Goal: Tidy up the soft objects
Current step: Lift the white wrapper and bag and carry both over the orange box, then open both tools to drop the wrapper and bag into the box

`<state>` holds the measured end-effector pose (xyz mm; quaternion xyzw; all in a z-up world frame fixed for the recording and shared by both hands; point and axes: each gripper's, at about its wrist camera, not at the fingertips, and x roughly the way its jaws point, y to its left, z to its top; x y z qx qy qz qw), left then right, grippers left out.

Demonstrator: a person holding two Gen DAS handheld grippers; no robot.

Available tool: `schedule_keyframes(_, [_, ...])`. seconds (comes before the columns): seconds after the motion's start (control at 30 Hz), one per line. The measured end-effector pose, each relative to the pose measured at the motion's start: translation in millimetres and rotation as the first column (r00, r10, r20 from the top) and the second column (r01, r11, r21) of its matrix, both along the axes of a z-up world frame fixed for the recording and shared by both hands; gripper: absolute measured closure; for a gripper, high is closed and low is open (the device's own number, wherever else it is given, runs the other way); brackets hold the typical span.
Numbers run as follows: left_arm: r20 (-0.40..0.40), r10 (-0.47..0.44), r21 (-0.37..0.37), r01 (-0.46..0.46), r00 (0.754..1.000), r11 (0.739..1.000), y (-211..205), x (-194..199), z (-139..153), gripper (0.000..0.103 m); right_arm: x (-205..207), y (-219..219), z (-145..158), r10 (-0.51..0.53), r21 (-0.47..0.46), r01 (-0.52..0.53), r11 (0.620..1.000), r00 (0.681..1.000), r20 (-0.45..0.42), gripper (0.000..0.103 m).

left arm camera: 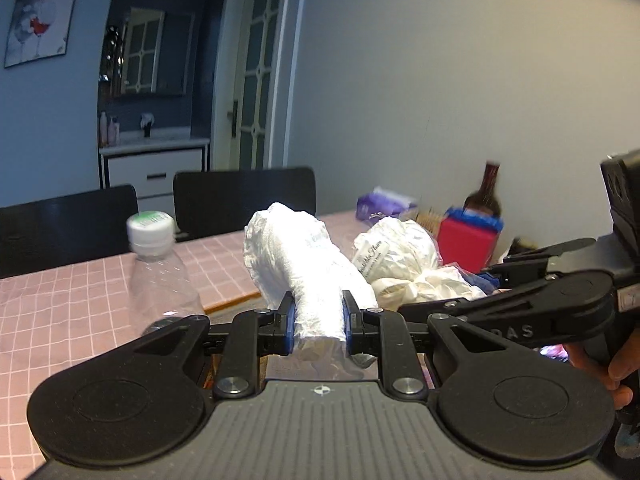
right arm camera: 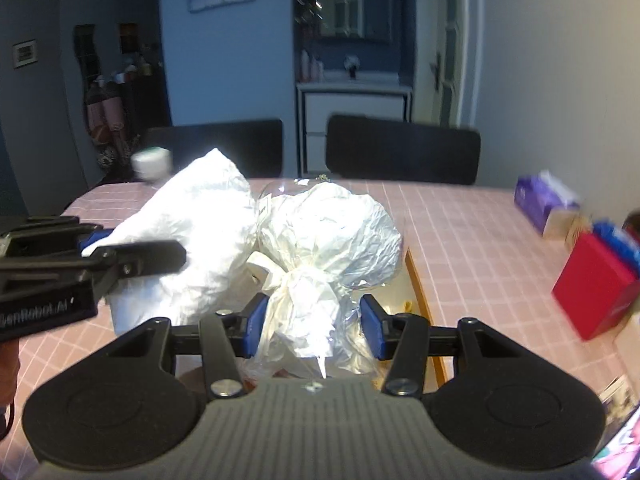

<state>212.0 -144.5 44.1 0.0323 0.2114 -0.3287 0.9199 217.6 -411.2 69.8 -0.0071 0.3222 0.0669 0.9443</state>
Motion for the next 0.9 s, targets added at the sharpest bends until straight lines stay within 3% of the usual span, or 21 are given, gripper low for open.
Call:
schedule_keyframes(0.2, [-0.083,0.01,0.093,-0.002,0.996,0.996,-18,15,-32,0.079,18,-4,-29,0.007,-0.016,-0.008,1.0,0.996,-0.085,0.052])
schedule_keyframes(0.5, [-0.066,0.039,0.243,-0.021,0.997,0.97,-39,14,-53,0.075,29,-3,-57,0.018,-0.093,-0.033,0.995,0.988,-0.151,0.048])
schedule_keyframes(0.67, [-0.004,0.05,0.332,-0.045,0.999,0.942,-46,11,-59,0.065,29,-6,-54,0.013,-0.088,-0.027,0.996,0.988,-0.153,0.043])
schedule_keyframes(0.9, [0.115,0.057,0.318,-0.091,0.992,0.944,-40,-9,-36,0.041,18,-2,-44,0.015,-0.12,-0.029,0.992,0.993,-0.115,0.034])
